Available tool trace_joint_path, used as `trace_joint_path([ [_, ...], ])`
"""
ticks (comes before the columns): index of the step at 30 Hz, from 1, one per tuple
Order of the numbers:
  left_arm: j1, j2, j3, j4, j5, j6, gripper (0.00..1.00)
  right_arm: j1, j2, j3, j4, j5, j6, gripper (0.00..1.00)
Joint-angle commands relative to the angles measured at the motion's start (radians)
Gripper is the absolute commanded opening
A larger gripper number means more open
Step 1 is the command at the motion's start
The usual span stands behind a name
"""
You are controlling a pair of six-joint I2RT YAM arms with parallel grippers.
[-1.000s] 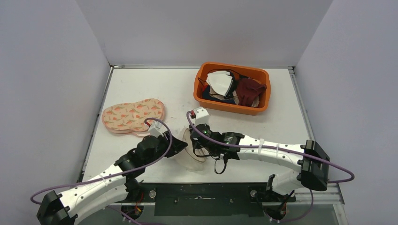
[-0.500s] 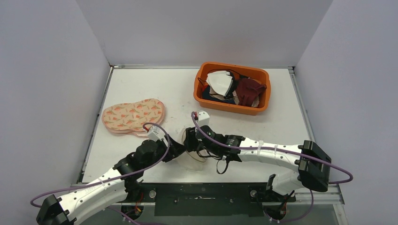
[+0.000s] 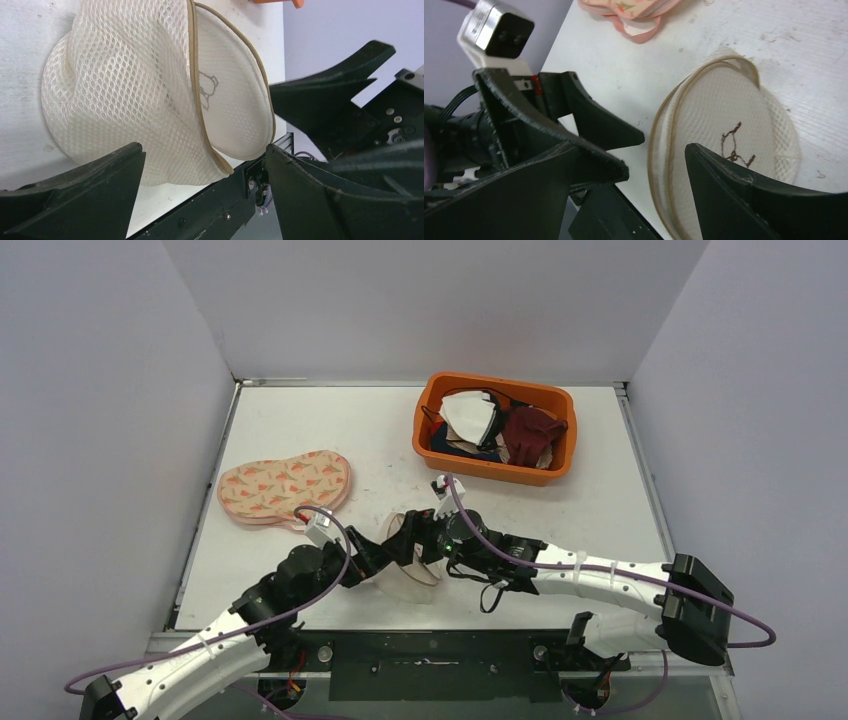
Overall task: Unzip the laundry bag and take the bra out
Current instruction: Close the laundry bag at the center of the board.
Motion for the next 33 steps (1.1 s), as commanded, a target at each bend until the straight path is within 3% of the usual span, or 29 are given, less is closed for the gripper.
trace_joint_path([
  [1,0.007,-0.025,-0.002,0.071,-0.035,-0.019,0.9,0.014,-0.044,-0.032,0.106,-0.13,0.022,0.82],
  [10,0.007,0.037,0.019,0.149,-0.032,-0.014,0.94,0.0,-0.001,-0.069,0.208,-0.252,0.081,0.87],
  [18,0.007,0.11,0.017,0.208,-0.044,-0.024,0.93,0.0,0.036,-0.089,0.256,-0.27,0.113,0.88],
  [25,0.007,0.046,-0.002,0.226,-0.084,-0.043,0.93,0.0,0.031,-0.115,0.306,-0.289,0.15,0.89],
  [31,0.007,-0.042,-0.008,0.18,-0.121,-0.048,0.99,-0.003,-0.004,-0.099,0.256,-0.29,0.138,0.93],
  [33,0.008,-0.043,-0.01,0.18,-0.125,-0.054,0.96,-0.005,-0.023,-0.094,0.236,-0.284,0.131,0.95],
])
